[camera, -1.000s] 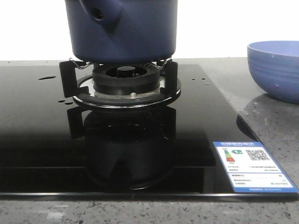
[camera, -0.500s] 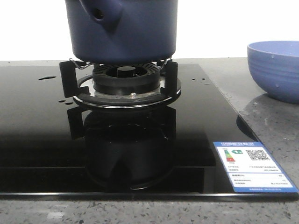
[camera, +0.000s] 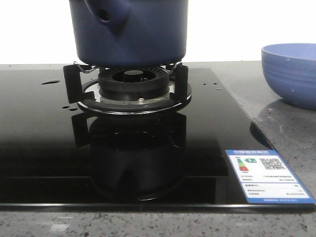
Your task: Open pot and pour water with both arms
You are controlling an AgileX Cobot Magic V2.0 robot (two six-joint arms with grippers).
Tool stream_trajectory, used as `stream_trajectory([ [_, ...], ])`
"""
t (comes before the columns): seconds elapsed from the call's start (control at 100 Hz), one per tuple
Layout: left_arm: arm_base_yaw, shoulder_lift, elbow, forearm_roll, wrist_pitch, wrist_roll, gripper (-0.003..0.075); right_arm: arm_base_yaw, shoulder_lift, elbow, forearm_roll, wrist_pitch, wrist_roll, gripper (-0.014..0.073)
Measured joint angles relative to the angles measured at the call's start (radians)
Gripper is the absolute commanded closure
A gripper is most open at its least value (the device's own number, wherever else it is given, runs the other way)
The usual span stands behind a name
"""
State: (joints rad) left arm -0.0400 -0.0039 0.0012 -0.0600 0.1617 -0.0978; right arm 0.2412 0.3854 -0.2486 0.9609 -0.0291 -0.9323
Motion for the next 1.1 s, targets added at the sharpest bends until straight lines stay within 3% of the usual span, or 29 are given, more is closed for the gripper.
stream_trajectory([
  [0.84,0.0,0.0,0.0,0.0,0.002,0.0,0.0739,0.0,0.0,0.002,-0.014,-0.023,0.015,0.0646],
  [0.93,0.0,0.0,0.0,0.0,0.002,0.0,0.0739,-0.004,-0.026,0.015,-0.205,-0.028,0.179,0.0646],
  [1.04,0.0,0.0,0.0,0.0,0.002,0.0,0.0739,-0.059,-0.1,0.049,-0.571,-0.002,0.53,0.0646],
  [1.1,0.0,0.0,0.0,0.0,0.002,0.0,0.0739,-0.107,-0.152,0.083,-0.705,0.042,0.686,0.0646],
])
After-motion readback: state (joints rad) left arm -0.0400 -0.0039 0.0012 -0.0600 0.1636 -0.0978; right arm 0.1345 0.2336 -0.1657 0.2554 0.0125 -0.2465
